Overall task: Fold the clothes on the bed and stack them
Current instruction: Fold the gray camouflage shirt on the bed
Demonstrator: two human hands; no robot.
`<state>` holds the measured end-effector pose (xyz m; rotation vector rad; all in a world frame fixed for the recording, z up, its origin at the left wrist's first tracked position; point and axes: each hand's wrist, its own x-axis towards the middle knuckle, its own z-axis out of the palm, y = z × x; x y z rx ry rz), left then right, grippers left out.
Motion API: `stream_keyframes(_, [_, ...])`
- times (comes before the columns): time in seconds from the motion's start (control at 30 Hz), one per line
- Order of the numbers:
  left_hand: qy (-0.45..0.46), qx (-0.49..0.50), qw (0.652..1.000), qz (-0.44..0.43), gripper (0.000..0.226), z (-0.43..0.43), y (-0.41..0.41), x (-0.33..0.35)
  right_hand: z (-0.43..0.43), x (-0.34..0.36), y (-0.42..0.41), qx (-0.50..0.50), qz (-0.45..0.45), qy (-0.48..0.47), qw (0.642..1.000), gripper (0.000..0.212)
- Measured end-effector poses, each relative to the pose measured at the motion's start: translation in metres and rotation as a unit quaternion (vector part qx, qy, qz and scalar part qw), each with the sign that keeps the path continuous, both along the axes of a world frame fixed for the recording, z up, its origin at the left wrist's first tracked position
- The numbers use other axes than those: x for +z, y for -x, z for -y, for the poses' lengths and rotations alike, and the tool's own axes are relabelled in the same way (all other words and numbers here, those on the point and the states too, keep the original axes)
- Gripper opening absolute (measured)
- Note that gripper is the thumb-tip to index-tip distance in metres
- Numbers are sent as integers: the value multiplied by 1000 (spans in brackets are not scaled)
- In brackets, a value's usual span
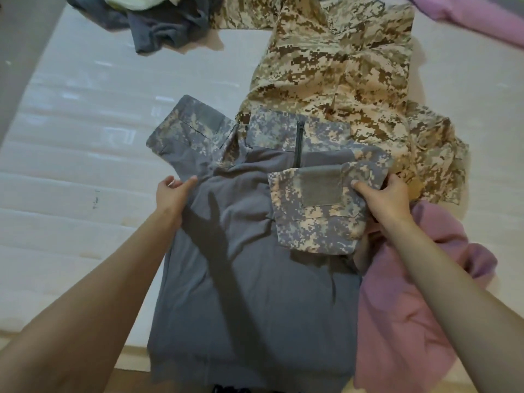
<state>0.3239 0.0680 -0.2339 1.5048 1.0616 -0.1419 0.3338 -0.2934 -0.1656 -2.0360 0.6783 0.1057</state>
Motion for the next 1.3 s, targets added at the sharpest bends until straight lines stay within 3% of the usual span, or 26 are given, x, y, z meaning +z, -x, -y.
stream_keyframes(0.1, [89, 13, 996, -3, 62, 11, -29, 0, -11, 3, 2, -58, -9, -124, 991, 17])
stream_keyframes(0.17, [178, 31, 983, 8, 52, 16, -37, 6, -19, 10, 6, -95, -3, -206, 974, 20])
stream_keyframes(0.27, [240, 88, 966, 47, 40, 9, -27, 24, -22, 29, 13, -101, -21, -293, 951, 24])
stream_keyframes(0.37, [361, 134, 917, 104, 20, -13, 11, 59, -21, 56, 24, -72, -53, -378, 921, 26])
stream_keyframes(0.43, [401, 147, 897, 116, 22, -32, 45, 84, -25, 76, 33, -55, -68, -416, 905, 30])
stream_keyframes(0.6, [348, 167, 913, 133, 22, -62, 136, 144, -59, 121, 59, 55, -137, -462, 874, 27])
stream_keyframes(0.77, [243, 206, 920, 227, 23, -92, 191, 196, -107, 155, 66, 167, -166, -469, 851, 19])
stream_keyframes(0.97, [190, 199, 924, 265, 28, -164, 154, 221, -213, 170, -11, 249, -156, -443, 847, 23])
stream_keyframes(1.03, [219, 184, 921, 266, 37, -201, 122, 207, -254, 153, -53, 241, -115, -410, 872, 21])
stream_keyframes(1.07, [219, 173, 926, 253, 36, -220, 106, 192, -271, 138, -76, 220, -88, -354, 905, 14])
stream_keyframes(1.13, [170, 136, 958, 184, 23, -252, 89, 149, -293, 96, -105, 187, -50, -178, 965, 23])
stream_keyframes(1.2, [98, 70, 991, 59, 15, -268, 90, 97, -294, 48, -97, 148, -44, -27, 988, 38])
stream_keyframes(1.23, [65, 50, 997, -4, 35, -269, 102, 71, -288, 26, -75, 140, -51, 8, 989, 40])
stream_keyframes(1.3, [1, 25, 998, -51, 64, -259, 141, 32, -266, -12, -14, 153, -83, 33, 984, 36])
